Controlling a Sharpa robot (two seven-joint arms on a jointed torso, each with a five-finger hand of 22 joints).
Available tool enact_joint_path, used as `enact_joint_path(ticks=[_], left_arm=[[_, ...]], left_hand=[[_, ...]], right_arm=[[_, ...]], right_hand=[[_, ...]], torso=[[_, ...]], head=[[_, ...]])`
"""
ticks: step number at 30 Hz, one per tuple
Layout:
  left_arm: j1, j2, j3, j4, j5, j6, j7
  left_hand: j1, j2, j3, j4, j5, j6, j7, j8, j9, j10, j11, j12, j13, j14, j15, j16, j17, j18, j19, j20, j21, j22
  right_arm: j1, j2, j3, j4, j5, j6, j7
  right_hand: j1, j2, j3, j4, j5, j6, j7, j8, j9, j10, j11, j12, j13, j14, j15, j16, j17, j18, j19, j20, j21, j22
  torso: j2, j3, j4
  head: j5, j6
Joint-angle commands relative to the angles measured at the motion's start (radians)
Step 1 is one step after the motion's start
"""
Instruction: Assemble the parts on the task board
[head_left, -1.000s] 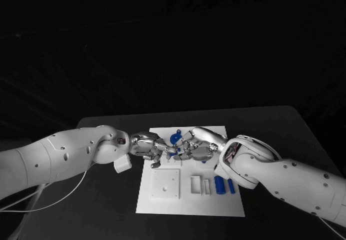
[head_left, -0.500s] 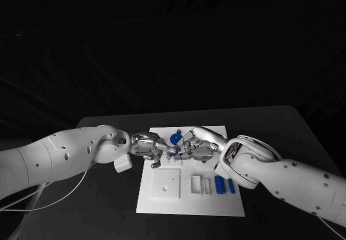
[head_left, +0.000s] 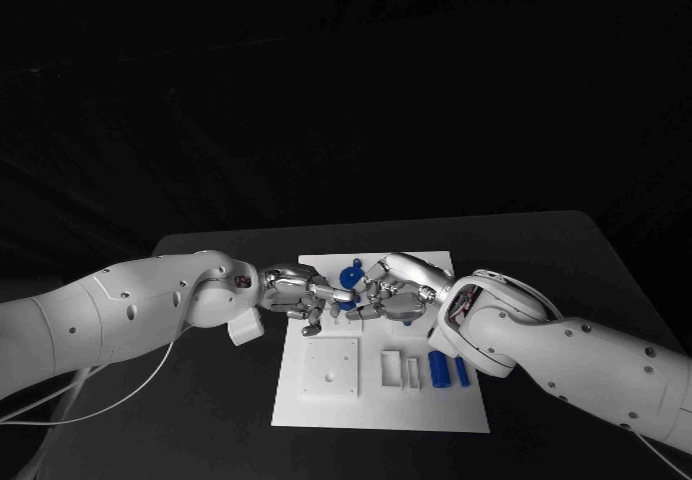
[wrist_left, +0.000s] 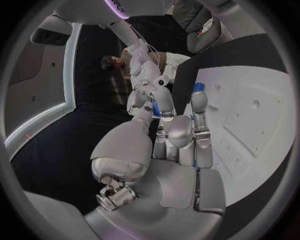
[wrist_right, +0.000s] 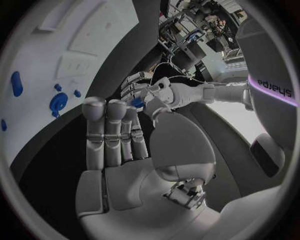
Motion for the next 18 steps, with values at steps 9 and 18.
enact_joint_path(ticks=[9, 18], left_arm=[[0.001, -0.004, 0.001, 0.015, 0.091, -0.032, -0.011], [0.001, -0.010, 0.001, 0.017, 0.094, -0.039, -0.031]], left_hand=[[-0.015, -0.095, -0.063, 0.072, -0.019, -0.049, -0.011, 0.002, -0.410, 0.030, -0.003, -0.073, 0.011, -0.026, 0.012, -0.041, -0.053, -0.013, -0.006, -0.007, -0.023, 0.017], [-0.024, -0.129, -0.047, 0.082, -0.017, -0.057, -0.001, 0.001, -0.513, 0.028, 0.000, -0.086, 0.027, -0.029, 0.016, -0.045, -0.060, -0.010, -0.005, -0.002, -0.032, 0.017]], right_arm=[[-0.002, 0.003, -0.002, 0.003, -0.033, -0.017, -0.012], [-0.004, 0.000, -0.002, 0.004, -0.035, -0.037, -0.027]], right_hand=[[-0.003, 0.006, -0.005, 0.006, 0.001, 0.015, -0.005, 0.003, 0.001, 0.009, -0.002, -0.004, 0.002, -0.001, -0.007, 0.003, 0.003, -0.005, 0.002, -0.007, 0.005, 0.081], [-0.006, 0.004, 0.025, 0.011, -0.015, 0.015, -0.005, 0.003, 0.001, 0.010, -0.003, -0.008, 0.005, 0.001, -0.008, 0.001, 0.006, -0.004, 0.003, -0.008, 0.002, 0.081]], torso=[[0.000, -0.0002, 0.0004], [0.000, 0.0005, 0.0005]], head=[[-0.001, -0.001], [0.000, -0.002]])
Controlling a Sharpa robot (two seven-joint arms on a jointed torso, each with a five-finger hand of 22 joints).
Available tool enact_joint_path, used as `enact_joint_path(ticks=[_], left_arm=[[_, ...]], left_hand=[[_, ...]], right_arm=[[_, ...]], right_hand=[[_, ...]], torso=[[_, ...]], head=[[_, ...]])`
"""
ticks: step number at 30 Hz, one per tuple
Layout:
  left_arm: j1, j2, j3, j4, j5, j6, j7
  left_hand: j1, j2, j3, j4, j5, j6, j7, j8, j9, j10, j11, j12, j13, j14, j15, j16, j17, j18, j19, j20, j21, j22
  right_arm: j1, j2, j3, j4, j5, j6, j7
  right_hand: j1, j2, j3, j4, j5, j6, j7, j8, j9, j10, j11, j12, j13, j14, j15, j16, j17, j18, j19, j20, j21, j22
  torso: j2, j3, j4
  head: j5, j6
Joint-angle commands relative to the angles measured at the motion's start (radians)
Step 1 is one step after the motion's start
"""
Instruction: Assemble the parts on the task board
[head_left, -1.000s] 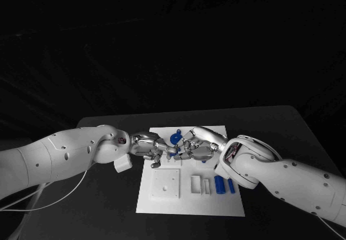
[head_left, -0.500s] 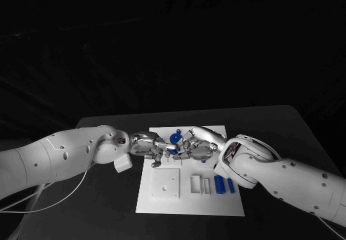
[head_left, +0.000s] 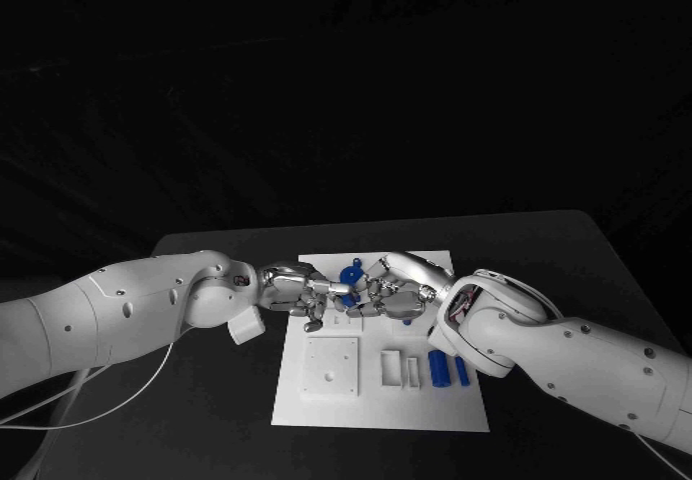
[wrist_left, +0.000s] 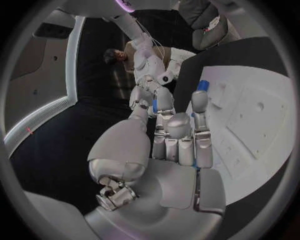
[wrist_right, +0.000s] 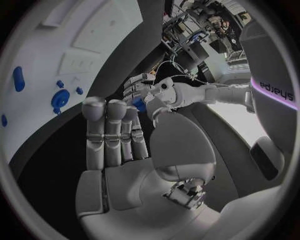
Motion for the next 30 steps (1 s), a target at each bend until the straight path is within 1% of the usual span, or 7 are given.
enact_joint_path(ticks=[1, 6, 8, 13, 19, 24, 30], left_arm=[[0.001, -0.001, 0.001, 0.004, 0.023, -0.014, -0.012], [0.001, -0.004, 0.001, 0.003, 0.006, -0.022, -0.028], [0.002, -0.005, 0.001, 0.003, -0.003, -0.026, -0.036], [0.002, -0.006, 0.001, 0.004, -0.019, -0.044, -0.049], [0.002, -0.004, 0.001, 0.007, -0.034, -0.075, -0.063], [0.002, -0.002, 0.001, 0.012, -0.039, -0.098, -0.072], [0.002, 0.001, 0.001, 0.012, -0.040, -0.123, -0.084]], left_hand=[[-0.003, -0.014, 0.006, 0.003, 0.001, -0.014, 0.004, -0.001, -0.010, 0.043, 0.008, -0.004, 0.002, 0.000, 0.007, -0.007, -0.002, -0.010, -0.001, 0.008, -0.007, 0.018], [-0.009, -0.037, 0.020, 0.019, -0.002, -0.012, 0.004, 0.000, -0.023, 0.043, 0.008, -0.007, 0.007, -0.001, 0.008, -0.008, -0.003, -0.009, -0.001, 0.010, -0.009, 0.018], [-0.015, -0.060, 0.040, 0.038, -0.003, -0.011, 0.004, 0.000, -0.026, 0.043, 0.008, -0.008, 0.010, 0.000, 0.008, -0.008, -0.004, -0.009, 0.000, 0.010, -0.010, 0.018], [-0.029, -0.094, 0.067, 0.072, -0.008, -0.010, 0.003, 0.000, -0.025, 0.043, 0.007, -0.008, 0.012, 0.000, 0.007, -0.007, -0.003, -0.009, 0.001, 0.009, -0.011, 0.018], [-0.035, -0.120, 0.087, 0.106, -0.011, -0.022, 0.008, 0.001, -0.036, 0.043, 0.008, -0.011, 0.012, 0.001, 0.009, -0.008, -0.005, -0.008, 0.003, 0.010, -0.013, 0.018], [-0.033, -0.120, 0.087, 0.114, -0.010, -0.033, 0.014, 0.000, -0.083, 0.042, 0.011, -0.013, 0.013, 0.001, 0.011, -0.010, -0.008, -0.006, 0.004, 0.012, -0.014, 0.018], [-0.034, -0.116, 0.088, 0.114, -0.010, -0.044, 0.017, -0.001, -0.093, 0.042, 0.012, -0.013, 0.013, 0.002, 0.012, -0.008, -0.006, -0.004, 0.005, 0.013, -0.014, 0.018]], right_arm=[[-0.002, 0.000, -0.001, 0.003, -0.014, -0.014, -0.011], [-0.004, -0.002, -0.001, 0.003, -0.012, -0.019, -0.016], [-0.004, -0.003, -0.001, 0.003, -0.011, -0.019, -0.019], [-0.005, -0.003, -0.001, 0.003, -0.013, -0.009, -0.028], [-0.005, -0.003, -0.001, 0.003, -0.023, 0.012, -0.045], [-0.005, -0.001, -0.001, 0.003, -0.039, 0.034, -0.057], [-0.005, 0.001, -0.001, 0.004, -0.046, 0.050, -0.061]], right_hand=[[-0.005, 0.003, 0.012, 0.001, -0.003, 0.010, -0.001, 0.004, 0.002, 0.007, 0.000, -0.004, 0.002, 0.001, -0.008, 0.001, 0.002, -0.004, 0.000, -0.004, 0.002, 0.081], [-0.005, 0.002, 0.014, 0.002, -0.004, 0.011, -0.001, 0.004, 0.002, 0.008, 0.000, -0.003, 0.003, 0.001, -0.008, 0.000, 0.002, -0.004, 0.000, -0.004, 0.003, 0.081], [-0.005, 0.002, 0.014, 0.002, -0.004, 0.011, -0.001, 0.004, 0.002, 0.008, 0.000, -0.003, 0.003, 0.001, -0.008, 0.000, 0.002, -0.004, 0.000, -0.004, 0.003, 0.081], [-0.005, -0.001, 0.017, 0.003, -0.004, 0.013, -0.002, 0.004, 0.002, 0.010, 0.000, -0.002, 0.005, 0.002, -0.008, 0.000, 0.003, -0.004, 0.002, -0.005, 0.006, 0.081], [-0.011, -0.005, 0.014, 0.007, -0.007, 0.014, -0.002, 0.004, 0.002, 0.012, -0.001, -0.001, 0.006, 0.004, -0.009, 0.001, 0.004, -0.004, 0.004, -0.005, 0.009, 0.082], [-0.013, -0.008, 0.012, 0.010, -0.010, 0.014, -0.003, 0.004, 0.002, 0.012, -0.001, -0.001, 0.007, 0.004, -0.009, 0.001, 0.005, -0.005, 0.005, -0.005, 0.012, 0.083], [-0.012, -0.007, 0.013, 0.012, -0.011, 0.014, -0.003, 0.004, 0.002, 0.012, -0.001, -0.001, 0.007, 0.004, -0.009, 0.001, 0.005, -0.005, 0.005, -0.005, 0.014, 0.083]], torso=[[0.000, 0.0005, 0.0002], [0.000, 0.0004, -0.0005], [0.000, 0.0001, -0.0007], [0.000, 0.0002, -0.0002], [0.000, -0.0001, -0.0001], [0.000, -0.0003, -0.0002], [0.000, 0.0003, 0.0001]], head=[[0.001, -0.001], [0.001, -0.001], [0.000, -0.001], [0.000, -0.001], [0.000, -0.001], [-0.001, -0.001], [-0.001, -0.002]])
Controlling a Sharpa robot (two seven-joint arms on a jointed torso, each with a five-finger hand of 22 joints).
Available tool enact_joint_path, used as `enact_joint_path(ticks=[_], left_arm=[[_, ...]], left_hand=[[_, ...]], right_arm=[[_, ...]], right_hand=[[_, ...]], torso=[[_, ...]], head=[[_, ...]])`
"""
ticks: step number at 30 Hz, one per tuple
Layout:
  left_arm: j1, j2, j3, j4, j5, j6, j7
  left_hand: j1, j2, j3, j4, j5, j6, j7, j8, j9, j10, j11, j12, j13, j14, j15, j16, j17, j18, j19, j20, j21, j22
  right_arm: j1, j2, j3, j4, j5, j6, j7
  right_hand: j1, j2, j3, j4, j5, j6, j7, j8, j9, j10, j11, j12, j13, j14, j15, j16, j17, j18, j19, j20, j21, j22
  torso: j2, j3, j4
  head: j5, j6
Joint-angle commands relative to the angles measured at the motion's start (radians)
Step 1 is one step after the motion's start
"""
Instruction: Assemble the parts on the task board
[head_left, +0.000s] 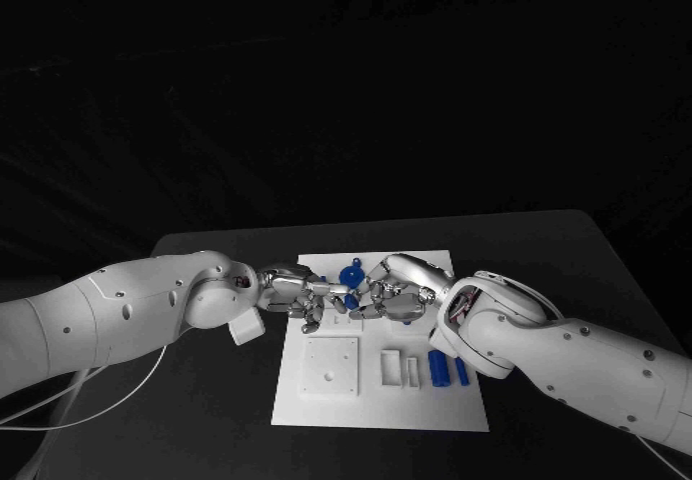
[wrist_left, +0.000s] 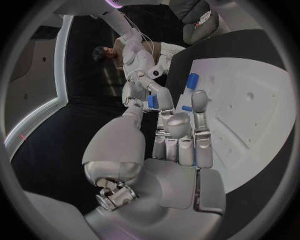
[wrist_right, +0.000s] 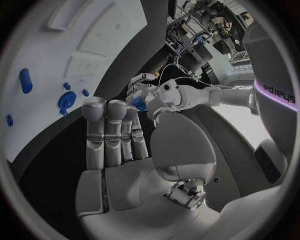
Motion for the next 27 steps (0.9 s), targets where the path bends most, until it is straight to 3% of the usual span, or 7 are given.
enact_joint_path(ticks=[1, 8, 16, 27], left_arm=[[0.001, 0.004, 0.001, 0.003, -0.010, -0.044, -0.018], [0.001, 0.008, 0.000, 0.003, -0.007, -0.037, -0.016], [0.001, 0.012, 0.000, 0.003, -0.008, -0.010, -0.015], [0.001, 0.013, 0.000, 0.006, -0.017, 0.017, -0.017]], left_hand=[[-0.002, -0.001, 0.001, 0.005, -0.005, -0.006, -0.001, -0.001, -0.005, 0.038, 0.008, -0.005, 0.001, 0.001, 0.004, -0.005, 0.000, -0.004, 0.002, 0.002, -0.005, 0.017], [-0.002, 0.010, -0.007, -0.004, -0.006, -0.013, 0.002, 0.000, -0.021, 0.037, 0.009, -0.008, 0.001, 0.000, 0.006, -0.008, -0.004, -0.003, 0.002, 0.003, -0.006, 0.017], [0.013, 0.039, -0.030, -0.057, 0.002, 0.000, 0.000, 0.000, -0.029, 0.037, 0.008, -0.009, 0.003, -0.001, 0.005, -0.006, -0.003, -0.004, 0.000, 0.003, -0.006, 0.018], [0.029, 0.029, -0.035, -0.077, 0.002, 0.017, -0.005, 0.000, -0.021, 0.037, 0.006, -0.009, 0.003, -0.002, 0.003, -0.006, -0.002, -0.006, -0.002, 0.001, -0.007, 0.017]], right_arm=[[-0.001, 0.002, 0.000, 0.003, -0.023, 0.040, -0.011], [-0.001, 0.003, 0.000, 0.002, -0.025, 0.047, -0.014], [-0.001, 0.005, 0.000, -0.002, -0.025, 0.047, -0.015], [-0.002, 0.007, 0.000, -0.006, -0.029, 0.050, -0.018]], right_hand=[[-0.007, -0.002, 0.001, 0.007, -0.003, 0.008, -0.003, 0.002, 0.001, 0.005, -0.001, -0.001, 0.002, 0.001, -0.006, 0.001, 0.001, -0.005, 0.005, -0.005, 0.003, 0.083], [-0.004, -0.003, 0.002, 0.009, -0.001, 0.009, -0.002, 0.002, 0.001, 0.005, -0.001, -0.002, 0.002, 0.000, -0.006, 0.001, 0.003, -0.005, 0.005, -0.005, 0.005, 0.084], [-0.004, -0.003, 0.002, 0.009, -0.001, 0.009, -0.002, 0.002, 0.001, 0.005, -0.001, -0.002, 0.002, 0.000, -0.006, 0.001, 0.003, -0.005, 0.005, -0.005, 0.005, 0.084], [-0.001, -0.005, 0.005, 0.011, 0.000, 0.009, -0.002, 0.002, 0.001, 0.005, -0.001, -0.002, 0.003, 0.000, -0.006, 0.001, 0.005, -0.005, 0.005, -0.006, 0.005, 0.083]], torso=[[0.000, 0.0003, 0.0003], [0.000, 0.0001, -0.0002], [0.000, 0.0004, 0.0000], [0.000, 0.0004, -0.0004]], head=[[0.000, -0.001], [-0.001, -0.002], [-0.003, -0.003], [-0.002, -0.004]])
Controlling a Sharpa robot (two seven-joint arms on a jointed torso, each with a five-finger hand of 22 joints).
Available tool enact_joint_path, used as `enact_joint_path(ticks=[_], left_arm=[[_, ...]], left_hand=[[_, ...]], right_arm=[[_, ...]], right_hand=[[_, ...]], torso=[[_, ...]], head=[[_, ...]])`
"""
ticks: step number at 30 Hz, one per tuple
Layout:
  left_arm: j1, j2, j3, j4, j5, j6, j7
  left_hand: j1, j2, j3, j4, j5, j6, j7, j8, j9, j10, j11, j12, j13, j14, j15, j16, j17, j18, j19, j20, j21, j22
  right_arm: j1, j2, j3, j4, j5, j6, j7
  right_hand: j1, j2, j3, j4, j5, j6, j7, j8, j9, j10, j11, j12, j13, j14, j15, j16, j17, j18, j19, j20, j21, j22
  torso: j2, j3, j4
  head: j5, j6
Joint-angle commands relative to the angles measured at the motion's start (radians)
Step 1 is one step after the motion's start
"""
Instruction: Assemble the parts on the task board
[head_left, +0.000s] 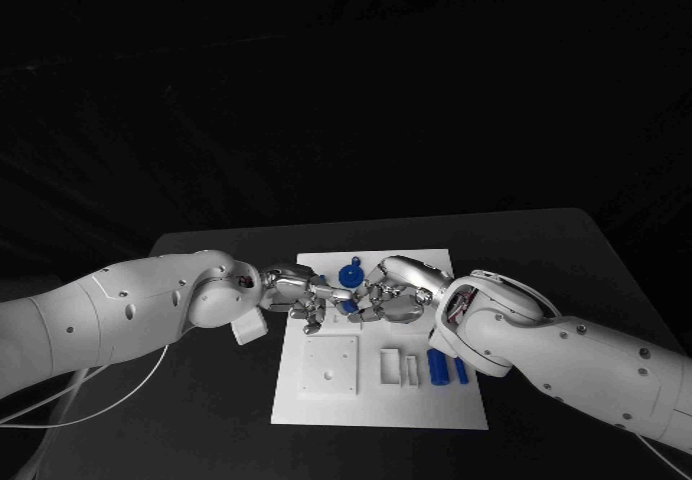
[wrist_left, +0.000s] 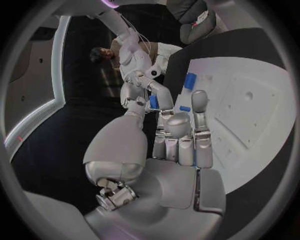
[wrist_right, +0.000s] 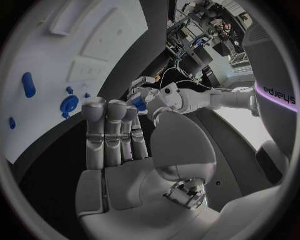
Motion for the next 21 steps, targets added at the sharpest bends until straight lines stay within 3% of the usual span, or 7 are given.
enact_joint_path(ticks=[1, 8, 14, 17, 21], left_arm=[[0.001, 0.003, 0.000, 0.003, -0.006, 0.028, 0.002], [0.001, 0.005, 0.000, 0.000, -0.008, 0.026, -0.005], [0.001, 0.007, 0.000, -0.001, -0.013, 0.017, -0.014], [0.001, 0.008, 0.000, -0.002, -0.014, 0.012, -0.018], [0.001, 0.009, 0.000, -0.002, -0.016, 0.003, -0.025]], left_hand=[[0.005, -0.007, 0.001, -0.003, 0.001, 0.005, 0.003, 0.000, 0.001, 0.037, 0.006, -0.003, 0.001, -0.002, 0.003, -0.002, -0.002, -0.006, -0.002, 0.001, -0.003, 0.018], [-0.001, -0.026, 0.017, 0.022, -0.001, 0.005, 0.002, 0.000, -0.002, 0.037, 0.006, -0.003, 0.001, -0.002, 0.003, -0.002, -0.001, -0.006, -0.001, 0.001, -0.003, 0.018], [0.000, -0.027, 0.020, 0.025, 0.000, 0.004, 0.003, 0.000, -0.002, 0.037, 0.006, -0.002, 0.002, -0.001, 0.003, -0.001, 0.000, -0.006, -0.001, 0.001, -0.002, 0.018], [0.004, -0.022, 0.022, 0.024, 0.007, 0.005, 0.003, 0.000, -0.002, 0.037, 0.006, -0.002, 0.002, -0.001, 0.003, -0.001, 0.001, -0.006, -0.001, 0.001, -0.002, 0.018], [0.006, 0.005, 0.003, -0.002, 0.017, 0.006, 0.002, 0.001, 0.004, 0.038, 0.006, 0.000, 0.002, 0.000, 0.002, 0.000, 0.002, -0.006, 0.001, 0.000, -0.001, 0.018]], right_arm=[[-0.001, 0.002, 0.000, 0.001, -0.013, 0.018, -0.002], [-0.002, 0.003, 0.000, 0.001, -0.014, 0.018, -0.003], [-0.002, 0.003, 0.000, 0.004, -0.014, 0.018, -0.003], [-0.002, 0.003, 0.000, 0.004, -0.014, 0.018, -0.003], [-0.002, 0.003, 0.000, 0.005, -0.014, 0.019, -0.003]], right_hand=[[0.003, -0.001, 0.001, 0.007, 0.000, 0.009, -0.001, 0.005, 0.002, 0.005, -0.001, -0.002, 0.001, 0.000, -0.006, 0.001, 0.001, -0.005, 0.001, -0.002, 0.005, 0.083], [0.004, -0.001, 0.003, 0.007, -0.002, 0.009, -0.001, 0.004, 0.002, 0.005, -0.001, -0.002, 0.002, 0.001, -0.006, 0.001, 0.002, -0.005, 0.002, -0.002, 0.007, 0.083], [0.004, -0.001, 0.003, 0.007, -0.002, 0.009, -0.001, 0.004, 0.002, 0.005, -0.001, -0.002, 0.002, 0.001, -0.006, 0.001, 0.002, -0.005, 0.002, -0.002, 0.007, 0.083], [0.004, -0.001, 0.003, 0.007, -0.002, 0.009, -0.001, 0.004, 0.002, 0.005, -0.001, -0.002, 0.002, 0.001, -0.006, 0.001, 0.002, -0.005, 0.002, -0.002, 0.007, 0.083], [0.004, -0.001, 0.003, 0.007, -0.002, 0.009, -0.001, 0.004, 0.002, 0.005, -0.001, -0.002, 0.002, 0.001, -0.006, 0.001, 0.002, -0.005, 0.002, -0.002, 0.007, 0.083]], torso=[[0.000, 0.0001, -0.0005], [0.000, 0.0001, 0.0004], [0.000, 0.0001, -0.0004], [0.000, 0.0000, -0.0003], [0.000, 0.0003, -0.0003]], head=[[0.000, 0.000], [0.000, -0.002], [-0.001, -0.003], [0.000, -0.002], [0.000, -0.003]])
